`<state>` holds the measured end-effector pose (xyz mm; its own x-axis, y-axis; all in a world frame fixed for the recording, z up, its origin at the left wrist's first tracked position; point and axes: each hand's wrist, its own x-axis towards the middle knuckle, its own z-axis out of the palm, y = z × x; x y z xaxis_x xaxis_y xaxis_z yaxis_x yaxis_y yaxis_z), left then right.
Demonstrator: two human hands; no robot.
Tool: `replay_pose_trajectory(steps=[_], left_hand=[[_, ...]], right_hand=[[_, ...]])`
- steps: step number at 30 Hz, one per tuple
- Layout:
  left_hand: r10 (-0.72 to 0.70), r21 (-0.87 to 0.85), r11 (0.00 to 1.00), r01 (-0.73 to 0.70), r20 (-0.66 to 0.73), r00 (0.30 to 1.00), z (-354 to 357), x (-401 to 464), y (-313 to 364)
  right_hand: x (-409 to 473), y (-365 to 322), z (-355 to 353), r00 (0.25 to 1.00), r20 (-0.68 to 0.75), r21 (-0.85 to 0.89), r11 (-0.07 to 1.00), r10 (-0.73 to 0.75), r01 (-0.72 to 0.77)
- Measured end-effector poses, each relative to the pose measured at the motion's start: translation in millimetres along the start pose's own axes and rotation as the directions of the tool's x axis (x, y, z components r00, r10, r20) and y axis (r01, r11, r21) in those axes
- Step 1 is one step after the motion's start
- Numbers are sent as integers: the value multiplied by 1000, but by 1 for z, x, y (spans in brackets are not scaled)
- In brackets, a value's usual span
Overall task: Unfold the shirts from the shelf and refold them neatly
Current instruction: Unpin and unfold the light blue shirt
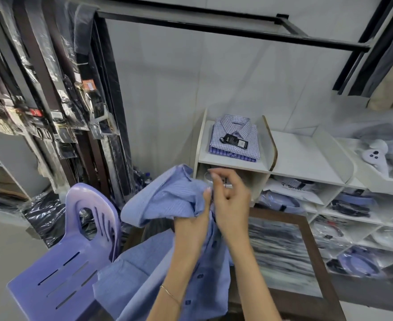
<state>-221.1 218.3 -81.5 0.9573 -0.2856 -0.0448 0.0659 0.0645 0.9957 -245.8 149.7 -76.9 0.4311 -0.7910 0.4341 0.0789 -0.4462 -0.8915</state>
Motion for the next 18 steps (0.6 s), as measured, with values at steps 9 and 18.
replay_pose_trajectory(steps=[9,18], left_hand=[[-1,-29,1000,2,38,999,-9,3,9],[3,-36,999,-2,34,999,-8,-2,10]], right_hand=[[-4,-5,6,1000,6,-13,1000,8,-8],[-4,-3,8,999,-18,49,998,38,-37]])
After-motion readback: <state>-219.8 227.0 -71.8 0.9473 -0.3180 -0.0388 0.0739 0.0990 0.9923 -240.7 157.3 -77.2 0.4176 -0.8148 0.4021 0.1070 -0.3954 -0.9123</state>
